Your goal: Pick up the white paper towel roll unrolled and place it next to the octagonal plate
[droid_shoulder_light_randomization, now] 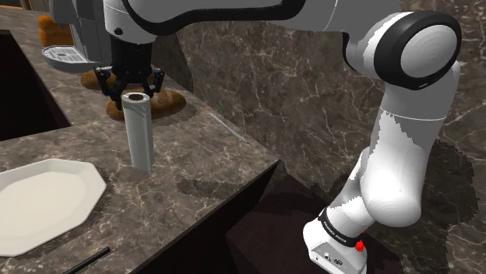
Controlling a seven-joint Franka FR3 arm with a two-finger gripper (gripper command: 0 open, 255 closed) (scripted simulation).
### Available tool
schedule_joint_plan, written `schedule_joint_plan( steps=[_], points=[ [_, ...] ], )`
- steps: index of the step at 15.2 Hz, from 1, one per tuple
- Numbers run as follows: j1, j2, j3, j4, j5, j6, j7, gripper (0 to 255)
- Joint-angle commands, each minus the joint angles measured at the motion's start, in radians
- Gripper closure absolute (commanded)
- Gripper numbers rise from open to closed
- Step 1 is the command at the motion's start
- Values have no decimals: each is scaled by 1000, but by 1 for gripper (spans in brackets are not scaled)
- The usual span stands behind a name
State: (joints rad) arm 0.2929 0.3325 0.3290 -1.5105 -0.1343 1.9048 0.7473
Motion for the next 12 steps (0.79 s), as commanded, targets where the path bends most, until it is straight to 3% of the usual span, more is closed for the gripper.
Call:
schedule_joint_plan(
  steps=[1, 2, 12],
  points=[
    [3, 61, -8, 96, -14, -37, -12, 255],
    [5, 81, -10, 125, -18, -48, -16, 255],
    [-1, 94, -15, 10, -26, 80, -6, 255]
  ],
)
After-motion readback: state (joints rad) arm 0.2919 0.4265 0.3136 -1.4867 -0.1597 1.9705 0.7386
